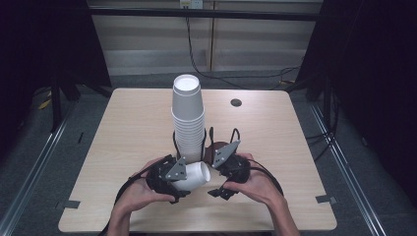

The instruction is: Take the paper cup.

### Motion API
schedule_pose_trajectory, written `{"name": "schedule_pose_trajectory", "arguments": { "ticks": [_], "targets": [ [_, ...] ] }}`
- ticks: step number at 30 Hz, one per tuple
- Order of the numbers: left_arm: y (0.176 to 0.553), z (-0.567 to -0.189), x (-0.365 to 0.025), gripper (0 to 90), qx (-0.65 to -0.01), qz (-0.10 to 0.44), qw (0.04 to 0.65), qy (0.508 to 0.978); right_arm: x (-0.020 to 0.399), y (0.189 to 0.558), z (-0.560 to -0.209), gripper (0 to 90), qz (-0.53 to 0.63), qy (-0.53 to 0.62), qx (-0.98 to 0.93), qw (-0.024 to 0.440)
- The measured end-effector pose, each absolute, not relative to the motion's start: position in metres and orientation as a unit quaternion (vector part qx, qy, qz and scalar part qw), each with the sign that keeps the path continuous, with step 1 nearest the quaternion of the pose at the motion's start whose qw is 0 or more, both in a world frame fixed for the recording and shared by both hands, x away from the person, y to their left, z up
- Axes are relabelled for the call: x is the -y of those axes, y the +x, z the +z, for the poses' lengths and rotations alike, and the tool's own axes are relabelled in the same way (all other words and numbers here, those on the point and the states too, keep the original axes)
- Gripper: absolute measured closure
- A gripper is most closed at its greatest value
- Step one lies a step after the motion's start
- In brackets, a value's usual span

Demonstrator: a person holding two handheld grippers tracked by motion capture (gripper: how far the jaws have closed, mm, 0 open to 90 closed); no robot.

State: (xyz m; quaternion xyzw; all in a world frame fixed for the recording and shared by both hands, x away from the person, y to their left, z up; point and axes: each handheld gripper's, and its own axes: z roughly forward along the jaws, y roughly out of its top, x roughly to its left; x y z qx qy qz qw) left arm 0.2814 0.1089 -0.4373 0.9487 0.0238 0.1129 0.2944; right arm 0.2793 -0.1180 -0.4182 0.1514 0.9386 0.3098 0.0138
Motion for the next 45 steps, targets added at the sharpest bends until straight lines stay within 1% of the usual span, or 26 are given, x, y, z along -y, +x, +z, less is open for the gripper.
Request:
{"name": "schedule_pose_trajectory", "arguments": {
  "ticks": [11, 12, 20, 23, 24, 26, 30, 35, 39, 42, 45],
  "targets": [
    [0.276, -0.44, -0.101, 17.5, -0.007, 0.099, 0.283, 0.954, 0.106, 0.287, -0.423, 14.3, 0.292, 0.139, -0.946, 0.011],
    [0.275, -0.44, -0.1, 17.5, -0.005, 0.099, 0.284, 0.954, 0.105, 0.287, -0.423, 14.3, 0.286, 0.145, -0.947, 0.004],
    [0.274, -0.443, -0.096, 17.6, 0.016, 0.09, 0.274, 0.957, 0.098, 0.287, -0.425, 14.5, 0.296, 0.126, -0.947, -0.007],
    [0.272, -0.445, -0.094, 17.6, 0.013, 0.08, 0.287, 0.954, 0.096, 0.286, -0.426, 14.8, 0.297, 0.124, -0.947, -0.012],
    [0.274, -0.443, -0.094, 17.6, 0.027, 0.088, 0.274, 0.957, 0.096, 0.286, -0.426, 14.8, 0.298, 0.123, -0.947, -0.016],
    [0.272, -0.444, -0.093, 17.6, 0.018, 0.077, 0.288, 0.954, 0.095, 0.286, -0.427, 14.9, 0.296, 0.119, -0.948, -0.017],
    [0.272, -0.443, -0.092, 17.6, 0.03, 0.079, 0.28, 0.956, 0.092, 0.285, -0.428, 15.4, 0.294, 0.119, -0.948, -0.025],
    [0.271, -0.445, -0.092, 17.6, 0.02, 0.069, 0.302, 0.951, 0.088, 0.286, -0.43, 17.0, 0.296, 0.113, -0.948, -0.026],
    [0.272, -0.445, -0.093, 17.6, 0.019, 0.063, 0.301, 0.951, 0.087, 0.286, -0.429, 20.7, 0.305, 0.109, -0.945, -0.035],
    [0.272, -0.446, -0.093, 17.6, 0.02, 0.063, 0.299, 0.952, 0.087, 0.286, -0.43, 21.1, 0.302, 0.108, -0.947, -0.032],
    [0.272, -0.446, -0.092, 17.6, 0.024, 0.059, 0.297, 0.953, 0.086, 0.285, -0.43, 21.6, 0.291, 0.116, -0.949, -0.042]
  ]
}}
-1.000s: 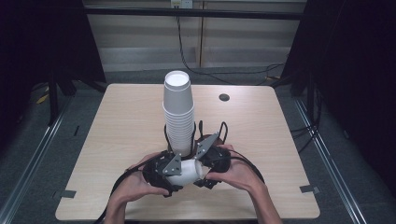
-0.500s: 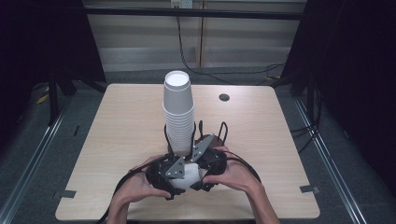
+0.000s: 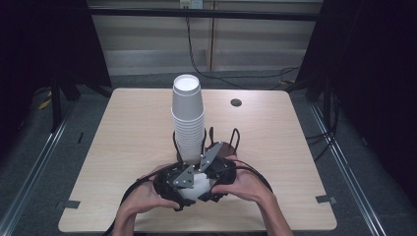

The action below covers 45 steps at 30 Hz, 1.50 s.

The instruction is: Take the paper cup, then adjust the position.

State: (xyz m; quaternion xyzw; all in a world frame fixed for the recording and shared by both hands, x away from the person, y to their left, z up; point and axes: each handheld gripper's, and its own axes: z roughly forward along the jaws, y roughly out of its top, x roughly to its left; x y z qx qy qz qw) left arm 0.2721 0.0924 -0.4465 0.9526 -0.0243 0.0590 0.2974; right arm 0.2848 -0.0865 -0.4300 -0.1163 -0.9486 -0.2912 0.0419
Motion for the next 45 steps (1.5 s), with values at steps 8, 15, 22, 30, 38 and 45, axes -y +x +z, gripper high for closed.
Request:
{"name": "schedule_pose_trajectory", "arguments": {
  "ticks": [8, 15, 22, 30, 38, 45],
  "targets": [
    [0.274, -0.447, -0.094, 16.0, 0.025, 0.05, 0.312, 0.948, 0.09, 0.286, -0.431, 22.3, -0.296, -0.114, 0.947, 0.05],
    [0.277, -0.445, -0.098, 14.5, 0.022, 0.048, 0.333, 0.942, 0.092, 0.286, -0.429, 22.3, -0.305, -0.118, 0.944, 0.047],
    [0.278, -0.446, -0.105, 14.4, 0.019, 0.048, 0.358, 0.932, 0.094, 0.285, -0.427, 22.6, -0.308, -0.121, 0.942, 0.048],
    [0.276, -0.445, -0.112, 14.3, 0.025, 0.055, 0.387, 0.92, 0.094, 0.285, -0.428, 22.7, -0.313, -0.12, 0.941, 0.047],
    [0.276, -0.441, -0.129, 15.9, 0.0, 0.056, 0.437, 0.898, 0.103, 0.284, -0.431, 22.7, -0.308, -0.128, 0.942, 0.042],
    [0.279, -0.441, -0.146, 15.8, -0.038, 0.058, 0.488, 0.87, 0.122, 0.287, -0.431, 22.7, -0.33, -0.16, 0.93, 0.031]
  ]
}}
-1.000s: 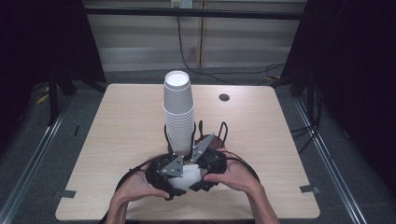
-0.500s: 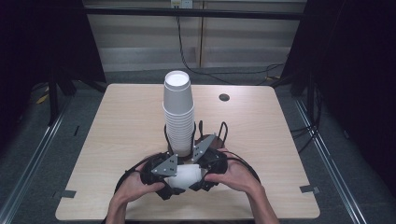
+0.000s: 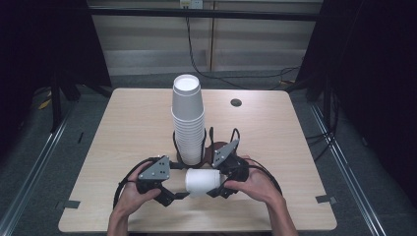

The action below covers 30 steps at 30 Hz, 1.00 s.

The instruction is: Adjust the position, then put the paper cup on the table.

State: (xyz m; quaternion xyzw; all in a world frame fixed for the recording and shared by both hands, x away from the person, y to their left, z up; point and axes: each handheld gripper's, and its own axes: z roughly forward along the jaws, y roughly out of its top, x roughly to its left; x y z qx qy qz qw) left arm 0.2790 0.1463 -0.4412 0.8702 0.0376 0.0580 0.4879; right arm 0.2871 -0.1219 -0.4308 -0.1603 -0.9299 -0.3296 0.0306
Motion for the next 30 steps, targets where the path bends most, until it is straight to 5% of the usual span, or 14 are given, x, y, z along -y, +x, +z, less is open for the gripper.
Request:
{"name": "schedule_pose_trajectory", "arguments": {
  "ticks": [30],
  "targets": [
    [0.275, -0.459, -0.164, 15.5, -0.095, 0.053, 0.576, 0.81, 0.137, 0.279, -0.446, 22.5, -0.454, -0.182, 0.872, 0.013]
  ]
}}
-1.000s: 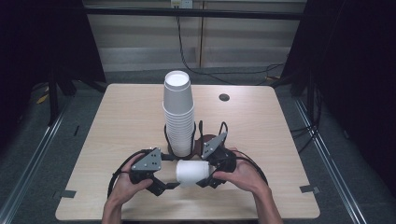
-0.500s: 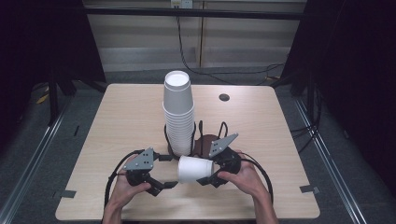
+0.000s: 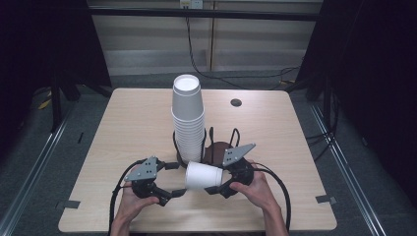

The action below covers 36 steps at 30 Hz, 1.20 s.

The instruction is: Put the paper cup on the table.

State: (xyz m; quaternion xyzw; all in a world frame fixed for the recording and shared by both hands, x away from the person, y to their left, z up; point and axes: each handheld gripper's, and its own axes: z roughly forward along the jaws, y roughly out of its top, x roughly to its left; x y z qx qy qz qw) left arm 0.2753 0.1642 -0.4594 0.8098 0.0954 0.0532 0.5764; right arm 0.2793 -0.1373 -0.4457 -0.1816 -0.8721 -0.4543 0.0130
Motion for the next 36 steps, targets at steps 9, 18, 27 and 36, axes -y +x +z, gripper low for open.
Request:
{"name": "schedule_pose_trajectory", "arguments": {
  "ticks": [9, 18, 27, 36],
  "targets": [
    [0.272, -0.46, -0.162, 15.5, -0.093, 0.051, 0.59, 0.8, 0.146, 0.276, -0.456, 22.3, -0.5, -0.187, 0.845, 0.017],
    [0.272, -0.461, -0.16, 15.7, -0.092, 0.044, 0.613, 0.783, 0.149, 0.271, -0.463, 22.1, -0.545, -0.183, 0.818, 0.016],
    [0.275, -0.464, -0.152, 14.9, -0.095, 0.035, 0.613, 0.784, 0.146, 0.268, -0.468, 22.0, -0.554, -0.171, 0.814, 0.023],
    [0.276, -0.467, -0.141, 0.7, -0.094, 0.041, 0.605, 0.789, 0.143, 0.265, -0.464, 22.2, -0.555, -0.159, 0.816, 0.021]
  ]
}}
